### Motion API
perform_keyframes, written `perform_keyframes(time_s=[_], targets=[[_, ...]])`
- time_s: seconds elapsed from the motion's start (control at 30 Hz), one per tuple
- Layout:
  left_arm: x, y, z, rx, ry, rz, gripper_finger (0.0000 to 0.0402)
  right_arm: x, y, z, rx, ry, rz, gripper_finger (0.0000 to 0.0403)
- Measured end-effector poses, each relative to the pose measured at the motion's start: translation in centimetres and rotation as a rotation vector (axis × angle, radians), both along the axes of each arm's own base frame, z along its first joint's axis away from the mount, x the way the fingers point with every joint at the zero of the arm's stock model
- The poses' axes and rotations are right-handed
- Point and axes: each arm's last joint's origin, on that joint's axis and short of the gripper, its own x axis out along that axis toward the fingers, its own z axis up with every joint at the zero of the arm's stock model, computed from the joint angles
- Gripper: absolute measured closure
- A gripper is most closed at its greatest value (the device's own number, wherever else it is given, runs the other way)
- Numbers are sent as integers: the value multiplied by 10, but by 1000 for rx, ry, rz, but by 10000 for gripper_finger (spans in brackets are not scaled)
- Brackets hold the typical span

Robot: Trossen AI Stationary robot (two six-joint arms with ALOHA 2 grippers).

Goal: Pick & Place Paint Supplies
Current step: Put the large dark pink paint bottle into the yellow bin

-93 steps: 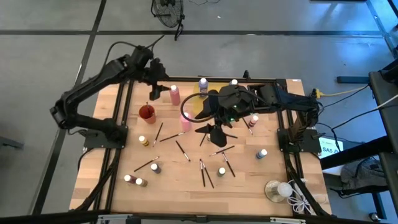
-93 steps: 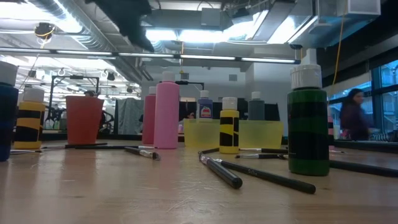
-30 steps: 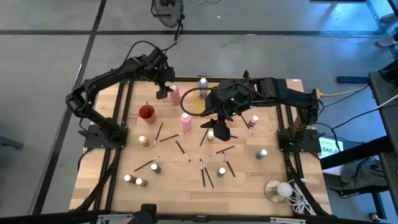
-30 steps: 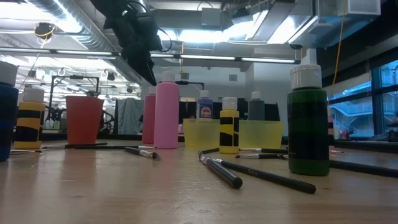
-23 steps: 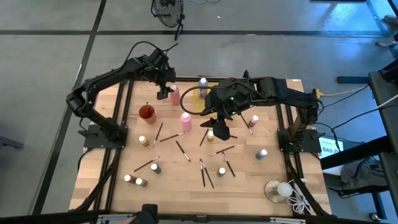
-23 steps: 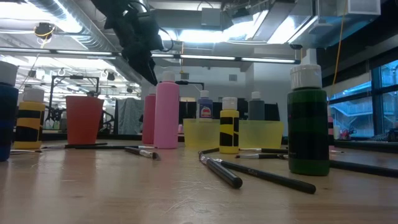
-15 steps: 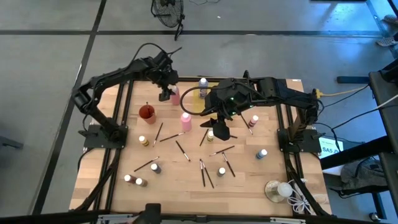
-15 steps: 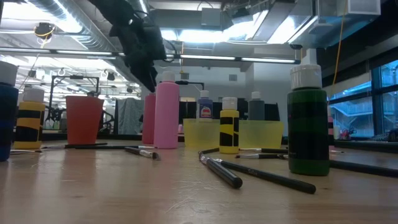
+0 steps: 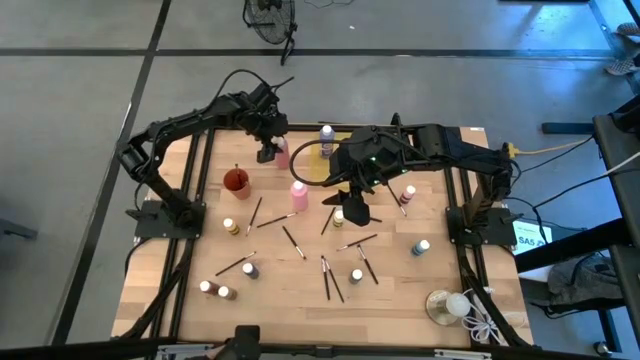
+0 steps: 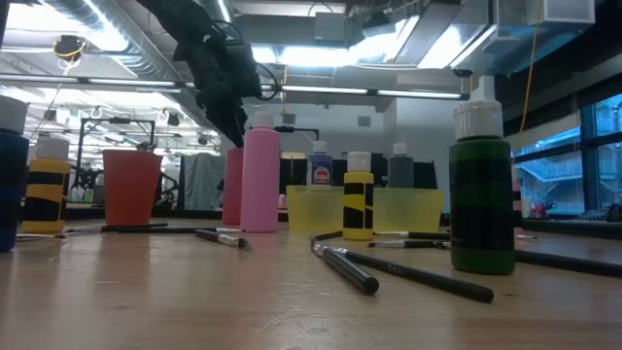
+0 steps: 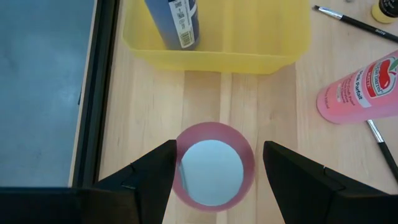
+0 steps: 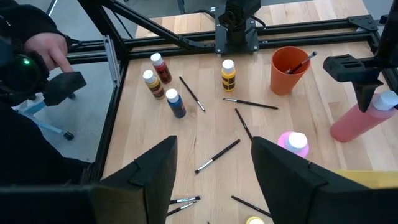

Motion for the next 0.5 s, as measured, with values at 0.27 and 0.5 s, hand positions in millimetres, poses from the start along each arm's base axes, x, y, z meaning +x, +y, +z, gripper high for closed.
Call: perform_keyframes(time_s=[0.27,0.5], targets=[[0,0,0,-10,1,34,207,0,0,0,1,-1,0,194],[0,0,1,-10,-3,41,273,0,0,0,1,-2,0,194]])
